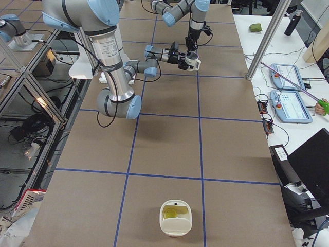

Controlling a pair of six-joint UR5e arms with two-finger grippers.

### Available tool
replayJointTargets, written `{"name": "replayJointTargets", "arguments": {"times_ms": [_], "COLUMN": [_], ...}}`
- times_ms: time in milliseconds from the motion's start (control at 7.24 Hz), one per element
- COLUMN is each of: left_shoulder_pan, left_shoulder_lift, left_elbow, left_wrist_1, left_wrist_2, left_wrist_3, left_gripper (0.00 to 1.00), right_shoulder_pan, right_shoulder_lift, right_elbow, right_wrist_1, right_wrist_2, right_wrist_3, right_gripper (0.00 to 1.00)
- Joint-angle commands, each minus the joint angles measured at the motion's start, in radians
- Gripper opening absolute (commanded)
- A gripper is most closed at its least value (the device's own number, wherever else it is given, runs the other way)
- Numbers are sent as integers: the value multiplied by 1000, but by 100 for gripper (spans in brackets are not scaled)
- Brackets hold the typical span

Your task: Left arm hands cup to right arm to dump lemon

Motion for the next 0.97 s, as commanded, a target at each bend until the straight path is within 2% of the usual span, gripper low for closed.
{"name": "replayJointTargets", "arguments": {"times_ms": [0, 276, 691, 829], "left_shoulder_pan": [-4, -12, -76, -88], "left_shoulder_lift": [-3, -5, 0, 47], "left_elbow": [-8, -31, -121, -191], "left_wrist_1": [0, 9, 37, 40], "left_wrist_2": [-2, -3, -11, -11], "left_wrist_3": [0, 0, 3, 6], "left_gripper": [0, 0, 0, 0], "right_shoulder_pan": [-4, -9, -4, 21], "right_shoulder_lift": [-11, -12, -20, -20], "right_elbow": [-12, -35, -46, -39], "right_wrist_1": [-4, 1, 11, 14], "right_wrist_2": [2, 2, 18, 81], "right_wrist_3": [0, 0, 5, 5], "right_gripper": [100, 100, 100, 100]}}
